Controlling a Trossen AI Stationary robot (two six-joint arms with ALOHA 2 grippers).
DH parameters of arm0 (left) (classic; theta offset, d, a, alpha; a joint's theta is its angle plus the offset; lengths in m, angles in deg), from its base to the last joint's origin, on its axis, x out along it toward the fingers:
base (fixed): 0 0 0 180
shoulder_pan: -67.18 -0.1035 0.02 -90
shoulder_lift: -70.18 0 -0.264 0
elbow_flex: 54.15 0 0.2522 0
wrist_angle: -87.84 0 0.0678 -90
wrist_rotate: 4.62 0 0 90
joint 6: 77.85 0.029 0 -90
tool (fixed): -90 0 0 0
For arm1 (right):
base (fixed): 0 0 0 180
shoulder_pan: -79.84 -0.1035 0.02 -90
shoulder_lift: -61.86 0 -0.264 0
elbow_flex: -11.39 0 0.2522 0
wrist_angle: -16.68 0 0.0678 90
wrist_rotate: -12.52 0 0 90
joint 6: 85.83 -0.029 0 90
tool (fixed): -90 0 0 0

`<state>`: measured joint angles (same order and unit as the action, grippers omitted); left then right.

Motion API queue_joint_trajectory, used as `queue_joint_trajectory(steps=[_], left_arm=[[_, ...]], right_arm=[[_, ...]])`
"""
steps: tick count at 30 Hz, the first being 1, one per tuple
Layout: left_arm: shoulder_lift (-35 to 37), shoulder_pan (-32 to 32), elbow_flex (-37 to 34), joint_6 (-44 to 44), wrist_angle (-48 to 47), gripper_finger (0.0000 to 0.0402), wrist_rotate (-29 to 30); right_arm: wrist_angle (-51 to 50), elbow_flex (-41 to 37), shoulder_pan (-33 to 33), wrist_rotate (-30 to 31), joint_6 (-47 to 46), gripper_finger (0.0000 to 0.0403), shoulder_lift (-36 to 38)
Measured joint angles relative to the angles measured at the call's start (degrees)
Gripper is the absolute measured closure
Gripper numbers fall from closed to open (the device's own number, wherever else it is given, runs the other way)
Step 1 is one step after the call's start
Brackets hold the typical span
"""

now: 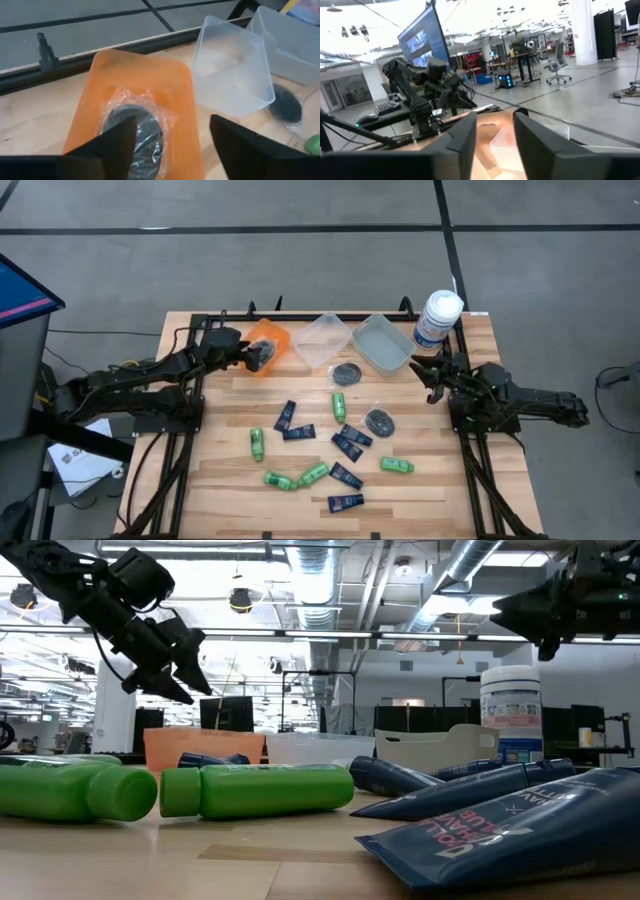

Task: Pick & Place Travel size toiletries
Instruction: Put the hairbrush into the orange bin

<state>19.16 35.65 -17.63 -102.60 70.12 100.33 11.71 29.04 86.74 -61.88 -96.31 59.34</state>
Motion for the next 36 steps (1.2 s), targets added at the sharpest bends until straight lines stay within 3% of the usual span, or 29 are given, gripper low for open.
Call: queue_joint_trajectory(steps=[6,14,26,36], left_arm=[[0.0,0.0,3.18,0.26,0.21,0.0112,-0.01],[0.0,0.0,5.18,0.25,0.26,0.0119,-2.65],[0.02,0.35,5.45,0.26,0.97,0.0121,-4.43],[0.02,0.39,5.45,0.26,1.48,0.0121,-4.93]], right_arm=[[-9.97,7.23,0.0,2.71,-2.43,0.0219,-9.22],[-23.49,17.47,-0.27,2.03,-9.53,0.0229,-27.05],[-25.23,22.39,-5.37,-5.88,-14.19,0.0253,-47.56],[-24.91,22.39,-9.62,-6.92,-20.08,0.0223,-59.72]])
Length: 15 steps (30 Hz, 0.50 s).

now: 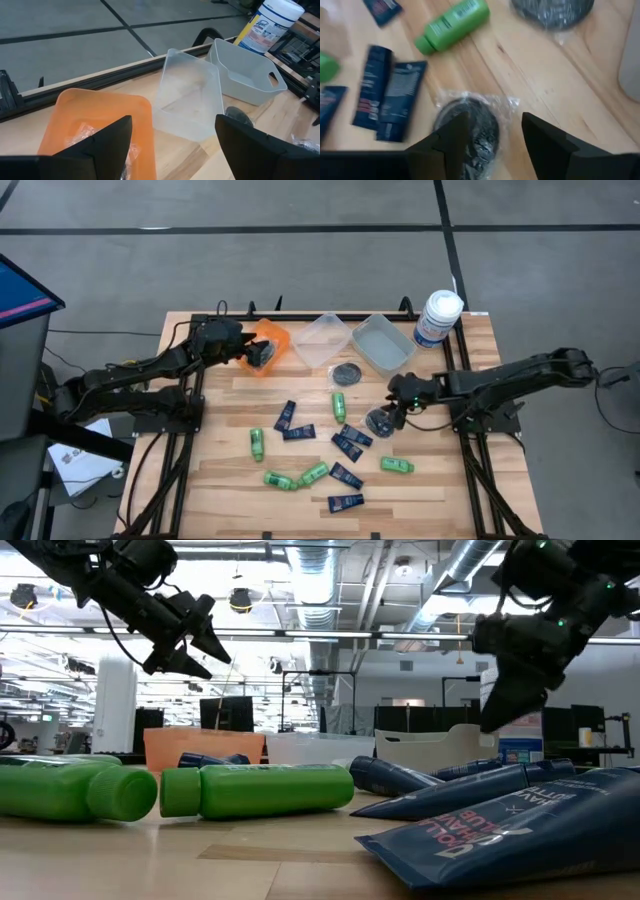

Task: Pick & Place Travel size toiletries
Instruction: Put the hairbrush into the orange bin

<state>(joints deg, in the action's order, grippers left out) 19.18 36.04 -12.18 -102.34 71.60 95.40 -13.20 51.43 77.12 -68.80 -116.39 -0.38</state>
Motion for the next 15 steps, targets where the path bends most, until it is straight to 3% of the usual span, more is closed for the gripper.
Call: queue_joint_trajectory(steps=[8,15], left_arm=[[0.0,0.0,0.0,0.0,0.02,0.0121,-0.02],[0.02,0.0,0.0,0.0,0.03,0.0121,-0.04]], right_arm=[[0.41,0.0,0.88,0.03,-1.47,0.0169,-8.22],[2.0,0.03,2.66,-1.32,-1.61,0.0166,-13.92]])
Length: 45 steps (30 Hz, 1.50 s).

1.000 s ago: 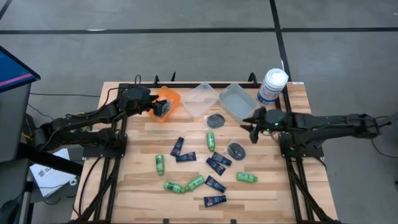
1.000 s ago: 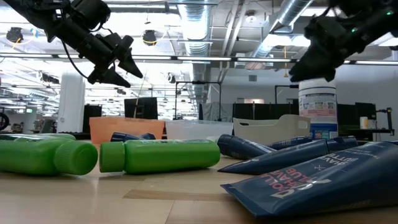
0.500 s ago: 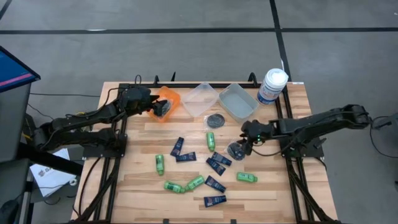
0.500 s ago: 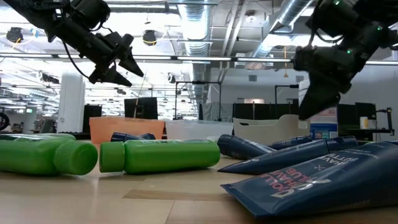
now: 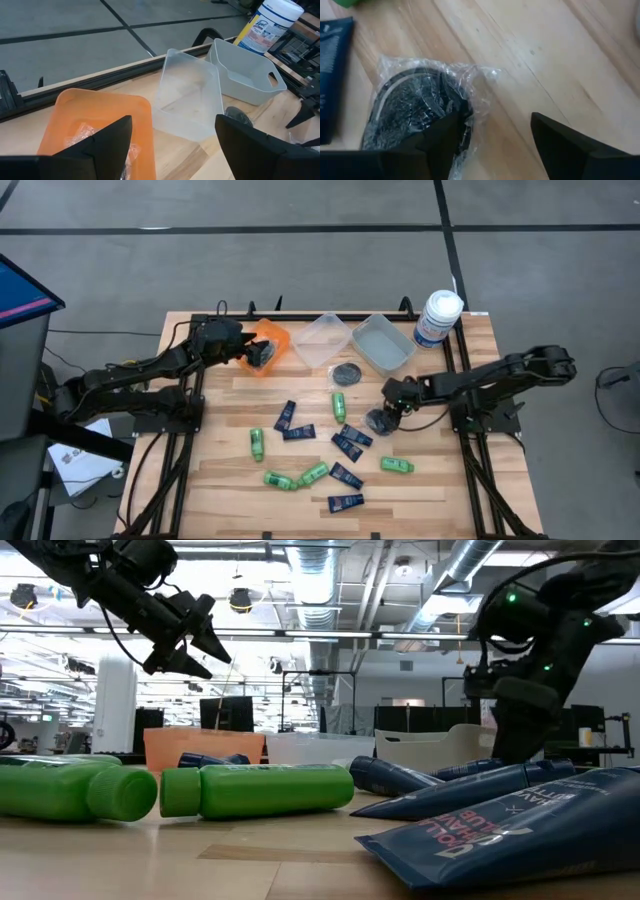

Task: Pick & Place Travel size toiletries
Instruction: Put the hairbrush into the orange bin

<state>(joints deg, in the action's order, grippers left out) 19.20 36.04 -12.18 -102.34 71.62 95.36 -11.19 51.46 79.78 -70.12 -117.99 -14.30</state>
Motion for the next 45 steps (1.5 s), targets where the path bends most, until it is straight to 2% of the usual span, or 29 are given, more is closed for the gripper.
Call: queue_joint_trajectory(steps=[3,6,14,16,25,36,45], left_arm=[[-0.02,0.0,0.0,0.0,0.01,0.0121,0.0],[-0.02,0.0,0.0,0.0,0.01,0.0121,0.0],[-0.02,0.0,0.0,0.0,0.0,0.0124,0.0],[-0.02,0.0,0.02,0.0,0.0,0.0124,-0.03],[-0.01,-0.01,0.02,-1.43,1.21,0.0124,-5.32],[-0.02,0.22,0.02,-5.06,11.2,0.0124,-19.31],[-0.65,4.5,0.02,-10.34,15.99,0.0124,-20.53]], right_arm=[[0.8,0.13,0.75,-1.5,0.0,0.018,-1.35],[0.88,0.15,1.42,-2.02,-0.01,0.0214,-1.69],[0.77,-0.03,2.93,-3.9,0.04,0.0373,-0.46],[0.77,-0.07,3.13,-4.37,0.17,0.0394,-0.17],[0.82,2.07,3.04,-6.12,0.17,0.04,0.03],[-0.74,12.75,4.82,-5.53,6.35,0.0403,0.03],[-1.88,24.29,10.02,-2.37,16.22,0.0403,-0.12]])
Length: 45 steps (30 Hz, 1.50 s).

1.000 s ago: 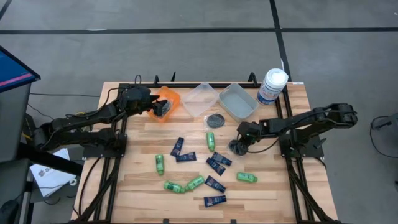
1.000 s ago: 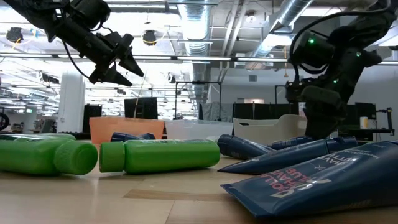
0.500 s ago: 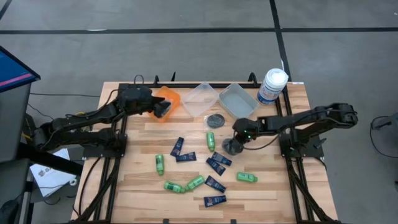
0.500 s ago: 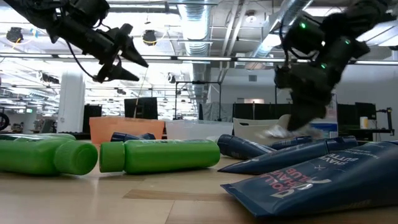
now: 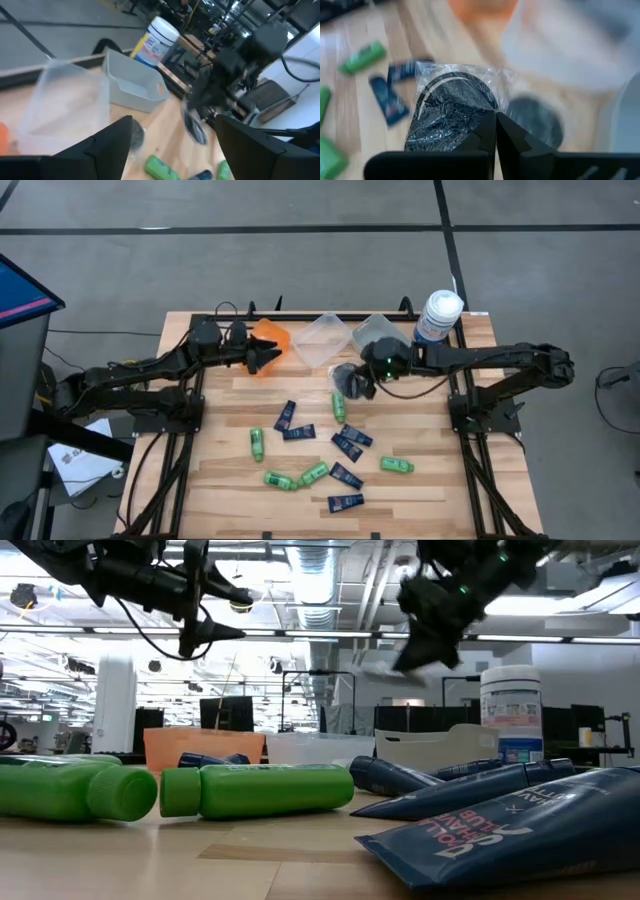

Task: Pick & Place Travel size toiletries
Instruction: Put the hairbrush into the orange bin

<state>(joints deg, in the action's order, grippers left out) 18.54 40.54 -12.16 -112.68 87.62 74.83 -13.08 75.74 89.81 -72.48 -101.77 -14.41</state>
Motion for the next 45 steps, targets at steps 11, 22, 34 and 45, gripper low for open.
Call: queue_joint_trajectory(steps=[11,22,34,45], left_arm=[[-8.83,1.69,0.04,-15.1,16.94,0.0124,-4.51],[-22.99,2.92,10.9,-10.71,18.95,0.0124,-6.95],[-34.42,4.61,18.62,-10.41,18.38,0.0124,-10.39],[-39.44,6.47,22.34,-10.14,18.45,0.013,-10.92]], right_arm=[[-0.15,9.72,3.14,2.89,9.06,0.0403,0.0],[-0.22,10.42,3.36,3.01,9.94,0.0403,0.0],[-0.11,10.42,3.36,3.02,9.94,0.0403,0.0],[-0.05,10.42,3.36,3.0,10.54,0.0403,0.0]])
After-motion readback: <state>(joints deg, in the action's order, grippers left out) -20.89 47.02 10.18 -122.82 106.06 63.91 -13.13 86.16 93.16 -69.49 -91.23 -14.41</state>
